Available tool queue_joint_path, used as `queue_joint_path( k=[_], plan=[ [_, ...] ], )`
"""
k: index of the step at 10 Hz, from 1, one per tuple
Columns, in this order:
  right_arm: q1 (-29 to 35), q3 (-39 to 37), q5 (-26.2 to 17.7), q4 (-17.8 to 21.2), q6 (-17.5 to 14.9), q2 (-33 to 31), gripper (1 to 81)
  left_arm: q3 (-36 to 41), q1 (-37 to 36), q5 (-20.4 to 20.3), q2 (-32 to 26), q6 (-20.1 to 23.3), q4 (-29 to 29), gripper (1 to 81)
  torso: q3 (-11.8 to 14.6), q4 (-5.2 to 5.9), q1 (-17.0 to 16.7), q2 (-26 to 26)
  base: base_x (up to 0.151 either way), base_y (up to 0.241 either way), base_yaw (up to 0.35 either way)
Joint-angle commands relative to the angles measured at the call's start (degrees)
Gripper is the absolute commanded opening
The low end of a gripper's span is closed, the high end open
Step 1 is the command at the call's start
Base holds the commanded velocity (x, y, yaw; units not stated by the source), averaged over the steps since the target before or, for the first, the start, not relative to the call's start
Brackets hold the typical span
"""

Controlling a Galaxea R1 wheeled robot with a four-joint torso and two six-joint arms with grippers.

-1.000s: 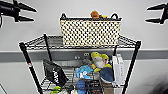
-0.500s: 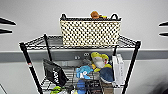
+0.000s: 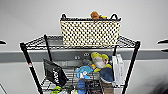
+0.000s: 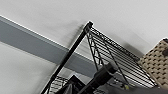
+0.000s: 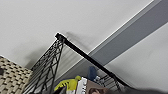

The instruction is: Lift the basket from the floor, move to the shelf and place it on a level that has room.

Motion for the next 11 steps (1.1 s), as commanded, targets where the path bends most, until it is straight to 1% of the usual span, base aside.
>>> queue_joint_path(
  k=[1, 3, 5, 7, 8, 9, 10, 11],
  plan=[
    [-5.25, 0.7, -0.34, -3.47, -0.42, 0.07, 81.1, 1.46, 0.53, -0.41, -1.27, 1.5, 2.55, 81.1, 0.0, 0.0, 0.0, 0.0, 0.0, 0.0, 0.0],
    [-12.45, -0.01, 0.45, -4.61, -0.51, 0.6, 81.1, 1.55, 7.38, -0.85, -1.36, 2.46, 2.9, 81.1, 0.0, 0.0, -0.02, 0.0, 0.0, 0.0, 0.0],
    [-18.78, -1.59, 1.06, -5.14, -1.57, 2.0, 81.1, 1.02, 15.55, -7.71, -0.22, 3.43, 3.08, 81.1, 0.02, 0.0, -0.04, -0.02, 0.0, 0.0, 0.0],
    [-24.67, -4.22, 1.33, -5.32, -2.44, 4.29, 81.1, -0.03, 24.35, -11.84, 1.81, 3.61, 2.82, 81.1, 0.02, 0.0, -0.04, -0.02, 0.0, 0.0, 0.0],
    [-28.27, -5.71, 1.5, -5.32, -3.66, 5.59, 81.1, -0.03, 29.52, -15.66, 2.84, 3.69, 2.82, 81.1, 0.02, 0.0, -0.04, -0.02, 0.0, 0.0, 0.0],
    [-32.56, -7.03, 3.86, -5.23, -5.34, 7.27, 81.1, -0.03, 36.09, -18.94, 4.95, 4.48, 2.9, 81.1, 0.02, 0.0, -0.04, -0.02, 0.0, 0.0, 0.0],
    [-36.27, -7.83, 5.64, -5.23, -5.61, 8.42, 81.1, -0.12, 42.01, -21.6, 6.55, 4.92, 2.82, 81.1, 0.02, 0.0, -0.04, -0.02, 0.0, 0.0, 0.0],
    [-39.61, -9.23, 6.94, -5.31, -6.48, 10.51, 81.1, -0.55, 47.02, -26.57, 8.56, 5.01, 2.9, 81.1, 0.02, 0.0, -0.04, -0.02, 0.0, 0.0, 0.0]
  ],
)
